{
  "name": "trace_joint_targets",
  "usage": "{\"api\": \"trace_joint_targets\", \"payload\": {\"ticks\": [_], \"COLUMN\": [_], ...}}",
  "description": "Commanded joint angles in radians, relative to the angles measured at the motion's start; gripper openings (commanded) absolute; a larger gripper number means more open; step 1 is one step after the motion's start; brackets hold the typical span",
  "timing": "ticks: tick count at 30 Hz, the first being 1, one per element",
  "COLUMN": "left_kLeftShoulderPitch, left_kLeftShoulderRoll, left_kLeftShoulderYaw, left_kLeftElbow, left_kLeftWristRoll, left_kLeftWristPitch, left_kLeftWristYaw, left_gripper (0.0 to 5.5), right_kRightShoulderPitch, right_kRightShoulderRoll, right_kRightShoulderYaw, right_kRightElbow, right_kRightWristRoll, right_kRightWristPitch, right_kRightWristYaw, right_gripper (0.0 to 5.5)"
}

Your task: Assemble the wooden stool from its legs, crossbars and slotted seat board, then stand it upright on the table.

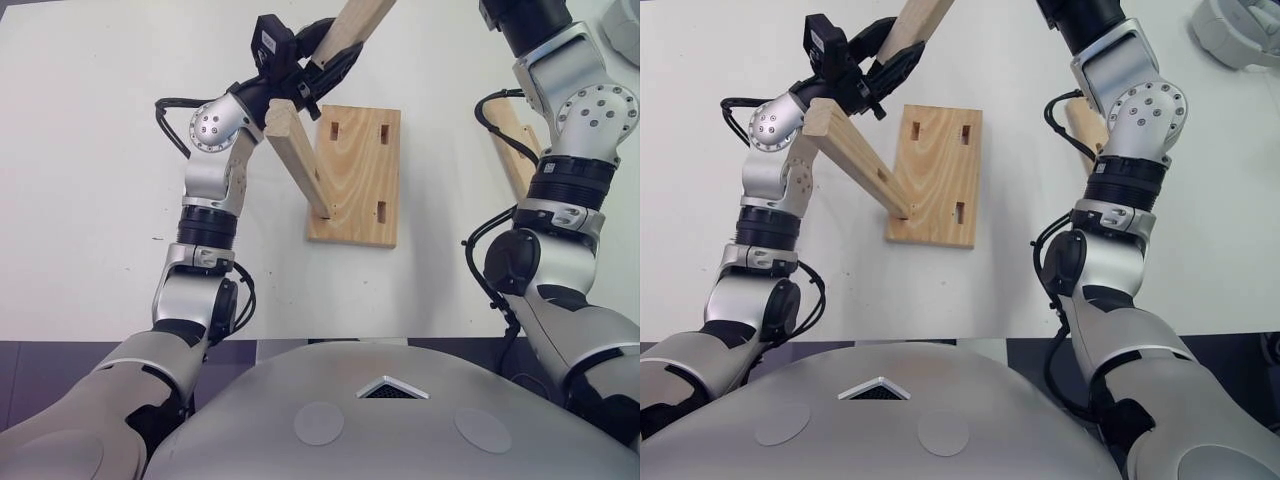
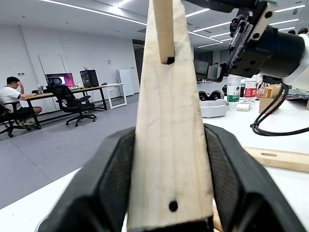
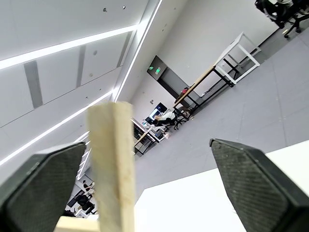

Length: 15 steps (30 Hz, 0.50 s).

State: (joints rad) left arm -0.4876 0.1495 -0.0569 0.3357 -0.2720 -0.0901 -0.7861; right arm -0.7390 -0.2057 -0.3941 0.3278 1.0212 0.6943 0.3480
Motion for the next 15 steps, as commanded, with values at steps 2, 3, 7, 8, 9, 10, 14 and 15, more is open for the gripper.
{"api": "trace_joint_targets", "payload": {"ticks": [2, 3, 7, 8, 9, 10, 14, 15], "left_kLeftShoulderPitch": [-0.026, -0.026, -0.030, -0.032, -0.033, -0.033, -0.036, -0.039], "left_kLeftShoulderRoll": [0.008, 0.009, 0.011, 0.013, 0.015, 0.018, 0.036, 0.037], "left_kLeftShoulderYaw": [-0.022, -0.022, -0.020, -0.021, -0.022, -0.026, -0.042, -0.041], "left_kLeftElbow": [0.017, 0.020, 0.028, 0.031, 0.034, 0.037, 0.066, 0.073], "left_kLeftWristRoll": [0.027, 0.027, 0.024, 0.026, 0.028, 0.033, 0.064, 0.065], "left_kLeftWristPitch": [-0.043, -0.048, -0.059, -0.063, -0.067, -0.073, -0.114, -0.119], "left_kLeftWristYaw": [-0.021, -0.020, -0.019, -0.020, -0.022, -0.025, -0.037, -0.038], "left_gripper": [2.08, 2.08, 2.08, 2.08, 2.08, 2.08, 2.08, 2.08], "right_kRightShoulderPitch": [-0.038, -0.036, -0.018, -0.013, -0.009, -0.007, -0.009, -0.008], "right_kRightShoulderRoll": [0.011, 0.013, 0.017, 0.018, 0.019, 0.019, 0.014, 0.013], "right_kRightShoulderYaw": [-0.019, -0.023, -0.034, -0.035, -0.037, -0.041, -0.049, -0.052], "right_kRightElbow": [-0.009, -0.016, -0.038, -0.043, -0.047, -0.053, -0.069, -0.072], "right_kRightWristRoll": [0.028, 0.033, 0.052, 0.055, 0.057, 0.061, 0.058, 0.052], "right_kRightWristPitch": [0.034, 0.040, 0.080, 0.089, 0.095, 0.102, 0.112, 0.105], "right_kRightWristYaw": [-0.003, -0.005, -0.027, -0.032, -0.036, -0.040, -0.056, -0.060], "right_gripper": [4.21, 4.11, 3.32, 3.19, 2.93, 2.74, 1.80, 1.65]}}
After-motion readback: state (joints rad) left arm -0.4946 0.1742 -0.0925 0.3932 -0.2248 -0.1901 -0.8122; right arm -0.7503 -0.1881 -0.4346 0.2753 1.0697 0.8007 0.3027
